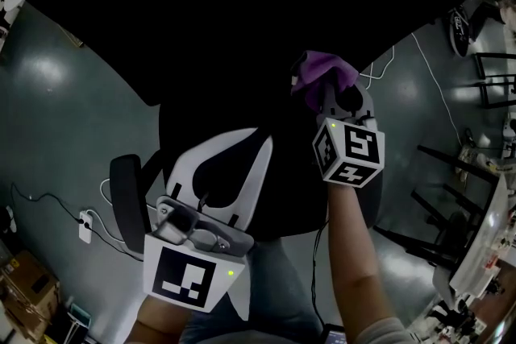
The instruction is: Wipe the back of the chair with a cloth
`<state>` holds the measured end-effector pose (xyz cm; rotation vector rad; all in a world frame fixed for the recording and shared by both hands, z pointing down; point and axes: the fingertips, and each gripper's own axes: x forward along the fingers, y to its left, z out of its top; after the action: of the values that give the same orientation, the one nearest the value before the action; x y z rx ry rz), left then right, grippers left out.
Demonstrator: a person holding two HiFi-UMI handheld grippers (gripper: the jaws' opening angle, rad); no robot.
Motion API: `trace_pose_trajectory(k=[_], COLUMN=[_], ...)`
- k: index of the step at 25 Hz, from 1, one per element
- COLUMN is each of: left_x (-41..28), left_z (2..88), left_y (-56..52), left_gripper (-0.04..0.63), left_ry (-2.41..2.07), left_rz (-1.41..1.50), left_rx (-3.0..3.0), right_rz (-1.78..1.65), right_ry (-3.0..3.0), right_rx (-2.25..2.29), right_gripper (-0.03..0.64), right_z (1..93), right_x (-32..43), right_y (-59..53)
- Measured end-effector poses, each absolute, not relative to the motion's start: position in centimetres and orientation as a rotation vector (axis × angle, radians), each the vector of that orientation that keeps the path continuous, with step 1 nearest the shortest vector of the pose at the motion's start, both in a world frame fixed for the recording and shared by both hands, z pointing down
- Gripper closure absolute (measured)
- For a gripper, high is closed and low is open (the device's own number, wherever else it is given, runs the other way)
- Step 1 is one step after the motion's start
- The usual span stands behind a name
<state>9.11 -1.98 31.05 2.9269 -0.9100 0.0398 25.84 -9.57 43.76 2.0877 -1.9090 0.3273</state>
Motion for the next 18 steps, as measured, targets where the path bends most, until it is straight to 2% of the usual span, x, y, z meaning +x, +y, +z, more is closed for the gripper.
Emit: trace_pose_trajectory(k=[18], left_x=[10.5], left_z=[31.3], left_y=[-1.6], left_gripper=[0.583], left_ry=[-0.87], left_rz=[0.045], left_rx=[2.934], right_rz=[0.292], right_ry=[-1.802], right_rx=[2.139], right_gripper=[0.566], right_z=[43.9], right_x=[30.4], right_y=[-7.5])
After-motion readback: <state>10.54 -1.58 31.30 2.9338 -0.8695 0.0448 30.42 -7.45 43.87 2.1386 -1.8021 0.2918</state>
